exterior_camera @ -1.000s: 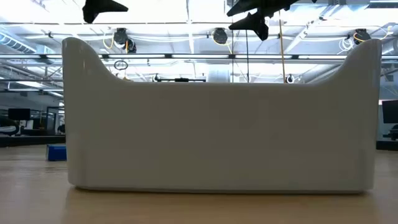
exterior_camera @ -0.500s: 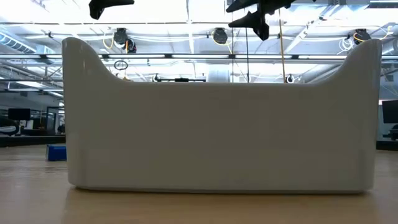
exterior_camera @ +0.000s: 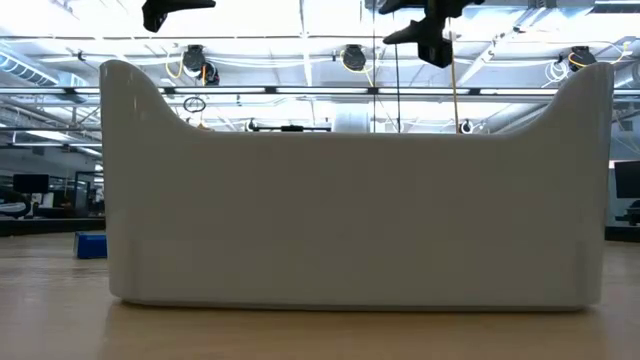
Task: Pick & Place Office items
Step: Put the blue charger adapter into the gray bin
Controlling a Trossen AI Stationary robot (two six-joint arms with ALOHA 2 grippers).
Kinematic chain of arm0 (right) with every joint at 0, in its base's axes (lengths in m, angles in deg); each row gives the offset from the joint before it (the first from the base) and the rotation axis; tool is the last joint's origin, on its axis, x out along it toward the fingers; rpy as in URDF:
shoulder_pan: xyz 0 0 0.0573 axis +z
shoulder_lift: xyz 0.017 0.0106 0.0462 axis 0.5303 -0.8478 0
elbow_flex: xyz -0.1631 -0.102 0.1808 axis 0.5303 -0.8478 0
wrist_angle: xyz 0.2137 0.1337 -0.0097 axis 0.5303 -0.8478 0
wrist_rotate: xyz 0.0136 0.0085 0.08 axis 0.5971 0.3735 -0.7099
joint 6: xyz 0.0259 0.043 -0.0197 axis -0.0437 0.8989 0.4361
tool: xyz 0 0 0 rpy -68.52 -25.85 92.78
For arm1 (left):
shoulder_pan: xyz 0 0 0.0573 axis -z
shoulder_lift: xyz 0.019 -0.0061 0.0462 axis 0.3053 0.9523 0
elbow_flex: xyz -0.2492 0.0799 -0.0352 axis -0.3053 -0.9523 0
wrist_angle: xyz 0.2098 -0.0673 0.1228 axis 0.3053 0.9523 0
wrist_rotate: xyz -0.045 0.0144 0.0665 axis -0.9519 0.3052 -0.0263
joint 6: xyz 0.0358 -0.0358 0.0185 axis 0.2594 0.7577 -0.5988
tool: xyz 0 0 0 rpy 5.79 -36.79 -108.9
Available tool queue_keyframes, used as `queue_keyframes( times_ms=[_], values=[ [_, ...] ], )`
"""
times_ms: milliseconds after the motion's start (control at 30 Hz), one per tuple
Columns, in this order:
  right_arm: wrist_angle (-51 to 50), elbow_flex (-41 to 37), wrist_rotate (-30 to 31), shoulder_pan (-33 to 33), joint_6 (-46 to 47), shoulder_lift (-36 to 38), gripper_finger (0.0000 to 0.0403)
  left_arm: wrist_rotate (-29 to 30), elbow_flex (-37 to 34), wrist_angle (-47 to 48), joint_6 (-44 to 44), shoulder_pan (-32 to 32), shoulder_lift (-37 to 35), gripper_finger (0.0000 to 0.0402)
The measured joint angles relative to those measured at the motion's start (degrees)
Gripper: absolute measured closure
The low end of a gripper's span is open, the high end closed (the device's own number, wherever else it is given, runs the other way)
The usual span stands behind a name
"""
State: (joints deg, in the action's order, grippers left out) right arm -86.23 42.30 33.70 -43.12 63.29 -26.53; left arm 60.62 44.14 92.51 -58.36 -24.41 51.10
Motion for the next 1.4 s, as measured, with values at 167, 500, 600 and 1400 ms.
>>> queue_keyframes(
  times_ms=[167,500,600,1400],
  values=[
    [0.2,0.0,0.9,0.8,-1.7,0.0,0.0232,0.0,0.0,0.0,0.0,0.0,0.0,0.0147],
    [-4.3,0.0,1.7,1.4,5.9,0.0,0.0232,0.0,0.0,0.1,0.0,0.0,0.0,0.0147],
    [-4.7,0.0,1.6,1.5,9.4,0.0,0.0232,0.0,0.0,0.2,-0.7,0.0,0.0,0.0147],
    [-27.2,18.1,15.2,15.7,25.6,-16.0,0.0258,-4.8,0.0,3.6,-0.4,-0.1,0.0,0.0147]
  ],
)
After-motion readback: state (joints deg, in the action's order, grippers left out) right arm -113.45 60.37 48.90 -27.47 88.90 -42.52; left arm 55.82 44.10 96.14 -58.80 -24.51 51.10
